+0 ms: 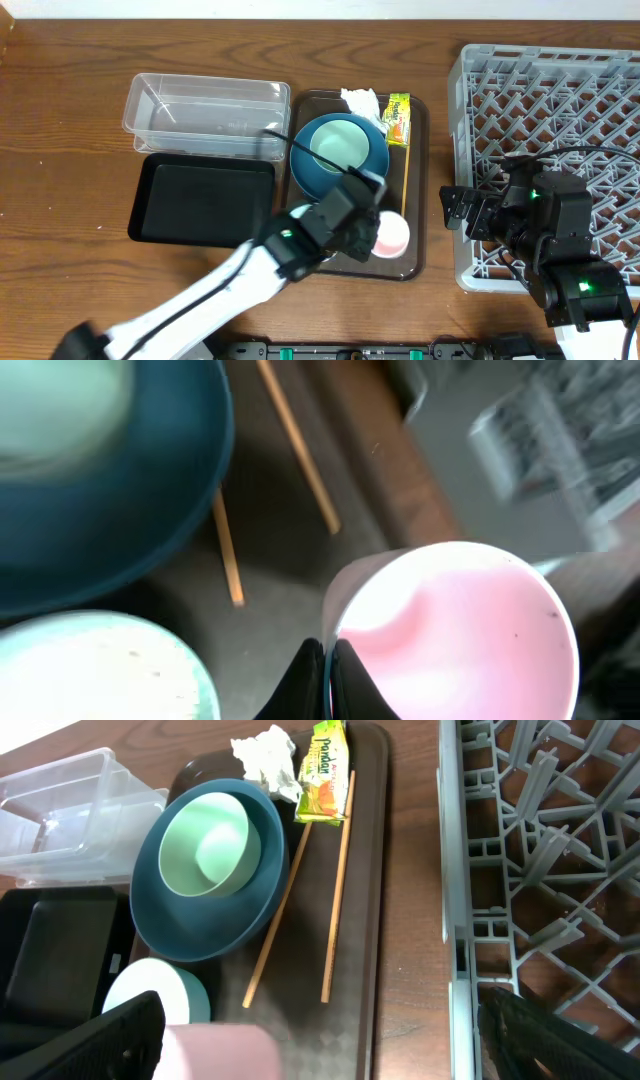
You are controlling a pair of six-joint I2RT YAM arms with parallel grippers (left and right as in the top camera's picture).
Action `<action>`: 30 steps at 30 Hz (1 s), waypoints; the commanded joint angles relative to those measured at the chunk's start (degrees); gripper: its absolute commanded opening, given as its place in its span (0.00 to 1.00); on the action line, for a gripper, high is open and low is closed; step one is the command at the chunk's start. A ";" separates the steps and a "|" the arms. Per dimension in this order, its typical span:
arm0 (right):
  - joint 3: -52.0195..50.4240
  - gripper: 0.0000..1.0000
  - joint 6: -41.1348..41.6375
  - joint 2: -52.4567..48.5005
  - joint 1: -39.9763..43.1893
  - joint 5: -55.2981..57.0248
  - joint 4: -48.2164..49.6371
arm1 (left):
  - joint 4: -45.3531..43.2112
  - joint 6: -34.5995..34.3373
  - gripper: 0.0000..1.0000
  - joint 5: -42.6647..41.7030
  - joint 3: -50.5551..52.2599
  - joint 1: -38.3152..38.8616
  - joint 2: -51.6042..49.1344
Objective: Sort waste into correct bins and load items into the dishwasher rack
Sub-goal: 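Reach the left gripper to the pink cup and grasp it, then lift the pink cup and hand it to the right gripper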
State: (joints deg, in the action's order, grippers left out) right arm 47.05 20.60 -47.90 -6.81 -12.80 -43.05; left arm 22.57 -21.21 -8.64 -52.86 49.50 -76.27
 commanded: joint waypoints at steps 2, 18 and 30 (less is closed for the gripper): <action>0.98 0.99 0.59 0.26 0.26 0.55 -0.02 | 3.89 -0.61 0.06 -2.82 -2.78 -6.40 9.14; 0.98 0.99 -12.55 -1.40 -1.29 -41.20 19.45 | 0.52 -9.84 0.06 -74.40 -2.78 -49.31 12.83; 0.98 0.96 -8.15 -7.78 -14.29 -48.28 39.52 | 0.44 -10.84 0.06 -81.37 -2.78 -48.11 9.84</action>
State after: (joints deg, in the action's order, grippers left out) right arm 47.22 11.77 -54.85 -18.26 -58.04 -4.67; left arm 23.29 -31.57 -86.17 -54.59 1.04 -66.52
